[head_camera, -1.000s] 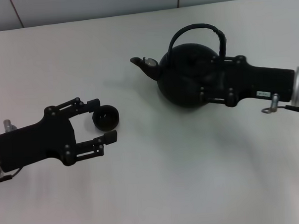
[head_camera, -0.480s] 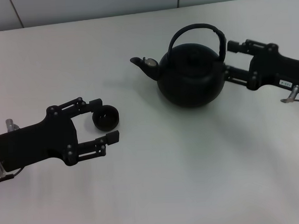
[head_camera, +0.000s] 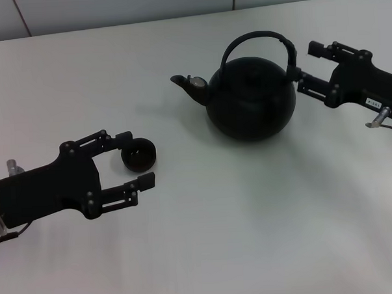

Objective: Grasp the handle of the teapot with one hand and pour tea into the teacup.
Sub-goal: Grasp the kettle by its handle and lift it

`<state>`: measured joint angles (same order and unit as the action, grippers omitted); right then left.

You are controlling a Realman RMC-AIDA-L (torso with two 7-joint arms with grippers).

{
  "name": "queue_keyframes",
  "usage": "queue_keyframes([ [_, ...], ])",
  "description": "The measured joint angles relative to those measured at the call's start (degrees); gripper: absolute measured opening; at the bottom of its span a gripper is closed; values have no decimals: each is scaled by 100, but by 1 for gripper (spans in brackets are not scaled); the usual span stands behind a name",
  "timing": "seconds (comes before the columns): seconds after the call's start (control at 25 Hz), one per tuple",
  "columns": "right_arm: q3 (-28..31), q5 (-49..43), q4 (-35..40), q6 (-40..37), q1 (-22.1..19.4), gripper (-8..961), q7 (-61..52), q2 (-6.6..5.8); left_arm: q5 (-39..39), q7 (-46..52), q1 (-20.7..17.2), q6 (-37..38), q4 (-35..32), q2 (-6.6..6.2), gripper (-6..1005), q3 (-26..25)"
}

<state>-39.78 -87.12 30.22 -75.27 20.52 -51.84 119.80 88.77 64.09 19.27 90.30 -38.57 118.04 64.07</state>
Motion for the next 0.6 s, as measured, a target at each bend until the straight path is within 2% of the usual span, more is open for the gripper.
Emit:
queue_keyframes([
  [0.6, 1, 115, -593, 836, 391, 622, 183, -35, -9, -2, 23, 3, -1, 0, 800, -6],
])
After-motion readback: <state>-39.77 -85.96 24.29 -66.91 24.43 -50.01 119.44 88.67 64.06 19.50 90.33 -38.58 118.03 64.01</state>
